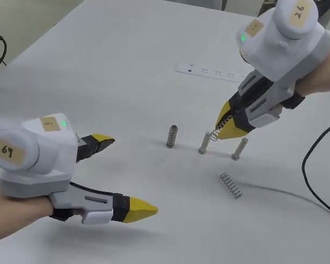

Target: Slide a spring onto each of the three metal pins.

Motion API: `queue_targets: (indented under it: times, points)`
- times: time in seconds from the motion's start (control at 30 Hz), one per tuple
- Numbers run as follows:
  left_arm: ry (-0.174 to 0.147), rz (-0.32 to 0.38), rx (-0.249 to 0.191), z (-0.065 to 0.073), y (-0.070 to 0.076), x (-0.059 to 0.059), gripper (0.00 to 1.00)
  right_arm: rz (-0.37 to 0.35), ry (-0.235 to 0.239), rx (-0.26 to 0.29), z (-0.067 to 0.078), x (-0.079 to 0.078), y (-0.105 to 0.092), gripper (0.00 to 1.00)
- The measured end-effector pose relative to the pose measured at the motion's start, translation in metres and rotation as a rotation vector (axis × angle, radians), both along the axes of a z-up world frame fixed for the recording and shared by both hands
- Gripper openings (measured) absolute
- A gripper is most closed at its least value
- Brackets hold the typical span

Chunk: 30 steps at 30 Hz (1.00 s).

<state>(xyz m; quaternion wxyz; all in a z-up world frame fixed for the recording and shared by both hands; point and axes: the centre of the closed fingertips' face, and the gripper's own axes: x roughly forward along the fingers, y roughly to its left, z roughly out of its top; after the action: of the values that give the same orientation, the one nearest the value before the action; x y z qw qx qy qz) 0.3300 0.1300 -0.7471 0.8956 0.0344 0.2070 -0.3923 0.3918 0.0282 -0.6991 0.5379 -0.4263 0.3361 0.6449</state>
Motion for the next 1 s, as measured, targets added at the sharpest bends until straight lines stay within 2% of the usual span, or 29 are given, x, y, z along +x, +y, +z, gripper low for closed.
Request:
queue_targets:
  times: [0.27,0.4,0.57,0.6,0.67,1.0]
  points:
    - [-0.001,-0.004,0.003,-0.001,0.0,0.0,0.93,-0.005,-0.03,-0.032,-0.001,0.022,-0.001,0.08]
    - [0.005,-0.011,0.005,-0.003,-0.001,-0.002,0.92,0.003,-0.045,-0.063,-0.009,0.032,-0.003,0.08]
    - [0.008,-0.018,0.005,-0.004,-0.003,-0.003,0.93,0.005,-0.028,-0.081,-0.016,0.035,0.0,0.08]
    - [0.009,-0.019,0.007,-0.005,-0.004,-0.003,0.93,0.007,-0.027,-0.086,-0.019,0.041,-0.001,0.08]
    - [0.011,-0.025,0.009,-0.005,-0.005,-0.004,0.93,0.018,-0.03,-0.11,-0.023,0.042,-0.003,0.08]
    - [0.007,-0.022,0.004,-0.004,-0.005,-0.003,0.92,0.042,-0.041,-0.15,-0.032,0.045,-0.004,0.08]
